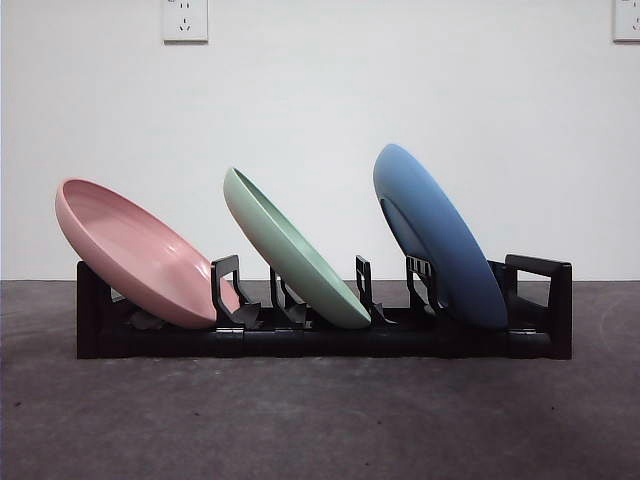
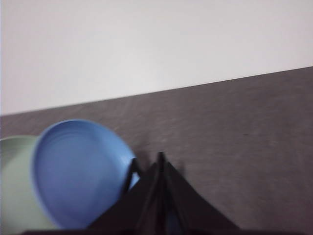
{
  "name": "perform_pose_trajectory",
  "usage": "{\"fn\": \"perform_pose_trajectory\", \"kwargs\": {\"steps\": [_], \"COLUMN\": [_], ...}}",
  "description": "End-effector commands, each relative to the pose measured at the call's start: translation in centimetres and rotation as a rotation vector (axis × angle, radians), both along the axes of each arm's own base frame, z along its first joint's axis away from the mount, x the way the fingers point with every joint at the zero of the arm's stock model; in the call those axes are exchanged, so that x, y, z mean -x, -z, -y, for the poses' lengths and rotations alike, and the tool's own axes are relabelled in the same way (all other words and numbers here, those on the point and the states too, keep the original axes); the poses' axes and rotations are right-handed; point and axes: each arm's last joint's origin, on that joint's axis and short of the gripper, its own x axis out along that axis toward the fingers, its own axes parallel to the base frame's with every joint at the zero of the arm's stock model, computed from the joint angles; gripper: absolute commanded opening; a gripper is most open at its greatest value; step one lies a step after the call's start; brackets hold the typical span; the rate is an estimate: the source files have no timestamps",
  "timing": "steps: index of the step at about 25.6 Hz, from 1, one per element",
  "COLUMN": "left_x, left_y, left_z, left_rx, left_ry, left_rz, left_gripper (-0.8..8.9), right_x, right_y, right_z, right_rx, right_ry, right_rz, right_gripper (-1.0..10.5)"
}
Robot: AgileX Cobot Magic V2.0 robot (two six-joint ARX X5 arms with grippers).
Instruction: Place the plate
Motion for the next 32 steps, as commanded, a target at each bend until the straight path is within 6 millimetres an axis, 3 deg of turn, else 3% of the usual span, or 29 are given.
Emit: {"fn": "perform_pose_trajectory", "kwargs": {"steps": [1, 6, 12, 20, 23, 24, 26, 27, 32], "left_x": [0.1, -0.4, -1.4, -3.4, -3.8, -3.9, -3.9, -3.9, -3.9], "left_y": [-2.3, -4.9, -6.5, -7.1, -7.4, -7.5, -7.5, -7.5, -7.5], "left_z": [0.1, 0.3, 0.6, 1.4, 1.8, 1.8, 1.8, 1.8, 1.8], "left_rx": [-0.080, -0.182, -0.273, -0.381, -0.395, -0.397, -0.394, -0.394, -0.394], "left_ry": [0.051, 0.146, 0.246, 0.411, 0.436, 0.436, 0.433, 0.433, 0.433], "left_rz": [-0.022, -0.146, -0.292, -0.526, -0.515, -0.505, -0.501, -0.502, -0.501], "left_gripper": [0.11, 0.11, 0.11, 0.11, 0.13, 0.60, 2.66, 3.23, 3.16], "right_x": [-0.7, -2.2, -3.8, -5.9, -6.3, -6.3, -6.4, -6.4, -6.3], "right_y": [-1.9, -5.0, -7.6, -8.6, -8.5, -8.5, -8.5, -8.5, -8.4], "right_z": [-0.2, -0.8, -1.8, -3.7, -4.4, -4.5, -4.5, -4.5, -4.5], "right_rx": [0.047, 0.032, 0.094, 0.206, 0.249, 0.257, 0.265, 0.270, 0.237], "right_ry": [-0.070, -0.202, -0.321, -0.432, -0.480, -0.488, -0.478, -0.466, -0.451], "right_rz": [-0.023, -0.118, -0.233, -0.389, -0.399, -0.396, -0.396, -0.399, -0.426], "right_gripper": [0.1, 0.1, 0.1, 0.1, 0.2, 0.3, 2.0, 2.9, 3.2]}}
